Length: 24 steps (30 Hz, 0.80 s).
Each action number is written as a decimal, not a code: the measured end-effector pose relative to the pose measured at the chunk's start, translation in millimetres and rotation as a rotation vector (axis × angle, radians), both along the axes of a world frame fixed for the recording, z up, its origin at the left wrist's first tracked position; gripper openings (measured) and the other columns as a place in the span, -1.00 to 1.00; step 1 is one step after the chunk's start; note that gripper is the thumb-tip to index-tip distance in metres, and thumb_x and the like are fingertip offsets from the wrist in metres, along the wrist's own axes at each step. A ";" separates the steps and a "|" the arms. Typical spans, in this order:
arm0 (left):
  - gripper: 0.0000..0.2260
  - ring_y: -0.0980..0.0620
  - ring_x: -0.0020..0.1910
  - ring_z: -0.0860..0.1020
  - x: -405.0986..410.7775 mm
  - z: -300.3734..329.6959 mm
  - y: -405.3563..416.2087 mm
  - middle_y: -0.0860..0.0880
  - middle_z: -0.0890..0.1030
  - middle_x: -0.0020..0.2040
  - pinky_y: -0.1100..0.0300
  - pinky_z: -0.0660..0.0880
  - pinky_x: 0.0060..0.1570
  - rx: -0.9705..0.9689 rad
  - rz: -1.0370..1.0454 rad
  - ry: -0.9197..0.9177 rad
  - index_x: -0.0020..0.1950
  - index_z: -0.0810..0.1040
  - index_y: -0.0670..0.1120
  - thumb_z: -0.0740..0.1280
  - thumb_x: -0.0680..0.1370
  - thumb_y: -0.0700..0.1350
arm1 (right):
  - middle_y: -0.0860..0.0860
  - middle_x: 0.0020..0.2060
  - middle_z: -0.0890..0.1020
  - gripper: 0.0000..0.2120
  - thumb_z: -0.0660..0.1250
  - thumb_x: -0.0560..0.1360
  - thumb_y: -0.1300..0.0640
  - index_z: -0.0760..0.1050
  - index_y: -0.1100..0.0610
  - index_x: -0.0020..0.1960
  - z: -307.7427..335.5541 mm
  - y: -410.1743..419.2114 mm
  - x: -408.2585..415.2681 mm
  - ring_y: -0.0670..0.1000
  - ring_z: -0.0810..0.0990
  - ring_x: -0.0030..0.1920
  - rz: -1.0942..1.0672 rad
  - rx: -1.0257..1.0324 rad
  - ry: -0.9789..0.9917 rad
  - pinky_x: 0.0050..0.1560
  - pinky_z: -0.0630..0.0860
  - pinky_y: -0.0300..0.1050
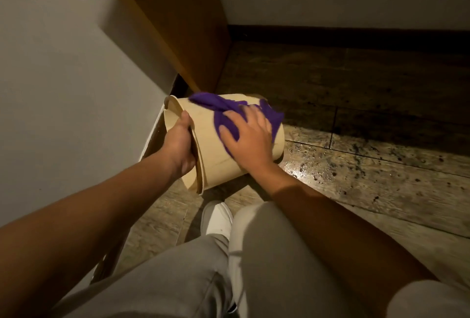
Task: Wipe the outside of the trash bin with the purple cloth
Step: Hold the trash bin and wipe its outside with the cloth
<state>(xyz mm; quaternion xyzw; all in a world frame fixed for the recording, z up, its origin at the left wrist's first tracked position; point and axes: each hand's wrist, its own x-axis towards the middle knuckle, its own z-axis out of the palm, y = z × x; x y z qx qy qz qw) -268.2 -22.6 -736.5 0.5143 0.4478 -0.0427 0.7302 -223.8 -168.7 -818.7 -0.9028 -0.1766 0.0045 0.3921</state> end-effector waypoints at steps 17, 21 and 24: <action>-0.61 -0.16 0.17 0.69 -23.1 8.9 -20.0 -0.05 0.73 0.21 -0.13 0.66 0.05 0.201 -0.243 0.036 0.42 0.47 0.09 0.15 0.68 0.24 | 0.05 0.19 0.63 -0.65 0.22 0.66 -0.15 0.53 -0.02 0.34 -27.3 -95.4 44.6 0.12 0.60 0.18 -0.358 0.195 0.380 0.05 0.51 -0.05; -0.49 -0.15 0.24 0.64 -7.5 16.9 -34.0 -0.10 0.67 0.28 -0.22 0.54 0.28 0.219 -0.252 0.007 0.52 0.39 0.02 0.11 0.67 0.28 | -0.01 0.24 0.62 -0.65 0.25 0.64 -0.14 0.54 -0.06 0.36 30.4 -65.8 35.9 0.02 0.59 0.20 -0.157 0.356 0.277 0.16 0.59 0.04; -0.45 -0.12 0.20 0.69 9.6 27.0 -33.6 -0.11 0.72 0.23 -0.11 0.60 0.19 0.225 -0.214 -0.022 0.41 0.53 0.01 0.07 0.65 0.33 | 0.03 0.32 0.59 -0.60 0.18 0.65 -0.15 0.49 -0.06 0.43 64.2 -27.6 15.7 0.05 0.55 0.28 0.005 0.351 0.146 0.22 0.52 0.00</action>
